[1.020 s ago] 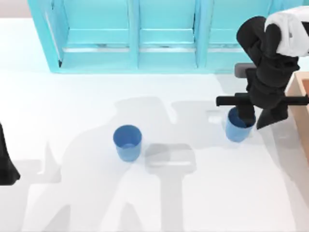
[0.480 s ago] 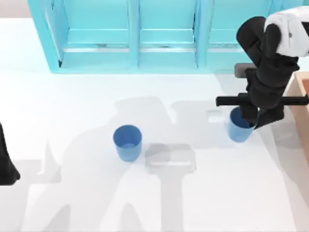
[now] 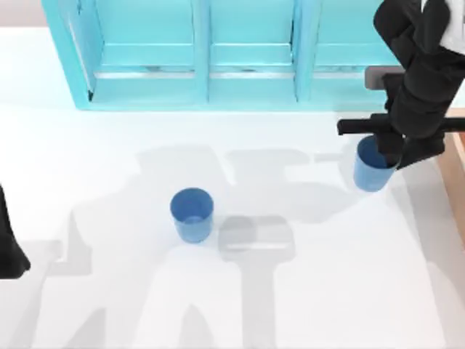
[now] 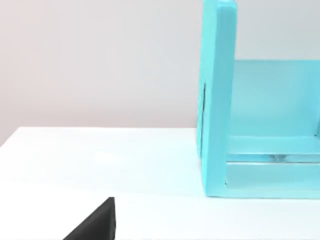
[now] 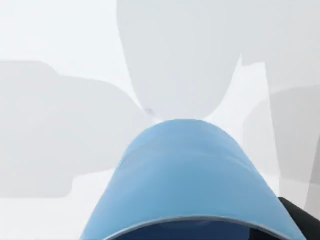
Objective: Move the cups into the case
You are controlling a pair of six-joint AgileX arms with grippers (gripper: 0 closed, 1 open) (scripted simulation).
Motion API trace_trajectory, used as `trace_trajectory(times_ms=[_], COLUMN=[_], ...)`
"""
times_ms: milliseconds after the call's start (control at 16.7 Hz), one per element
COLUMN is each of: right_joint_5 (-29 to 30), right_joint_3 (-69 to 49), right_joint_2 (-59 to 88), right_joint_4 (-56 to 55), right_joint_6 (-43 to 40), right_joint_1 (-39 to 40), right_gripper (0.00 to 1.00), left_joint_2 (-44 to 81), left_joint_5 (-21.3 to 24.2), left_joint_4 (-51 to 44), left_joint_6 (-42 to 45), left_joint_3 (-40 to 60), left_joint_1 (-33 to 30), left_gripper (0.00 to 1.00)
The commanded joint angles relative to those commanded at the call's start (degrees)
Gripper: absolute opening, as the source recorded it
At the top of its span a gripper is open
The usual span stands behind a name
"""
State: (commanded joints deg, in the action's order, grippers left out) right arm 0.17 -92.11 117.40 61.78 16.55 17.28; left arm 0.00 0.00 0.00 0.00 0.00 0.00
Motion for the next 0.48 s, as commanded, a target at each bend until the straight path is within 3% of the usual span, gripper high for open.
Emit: trace_trajectory(times_ms=[480], right_joint_5=[0.0], right_joint_3=[-4.77], right_joint_2=[-4.66], right_joint_4=[11.89], right_joint_6=[-10.36], right_joint_1=[-11.99], right_gripper=[0.0], left_joint_2=[0.0], left_joint_5=[0.0], left_joint_4=[0.0], left_joint_6=[0.0], left_joint_3=[0.0], left_joint_1=[0.0], left_gripper=[1.0])
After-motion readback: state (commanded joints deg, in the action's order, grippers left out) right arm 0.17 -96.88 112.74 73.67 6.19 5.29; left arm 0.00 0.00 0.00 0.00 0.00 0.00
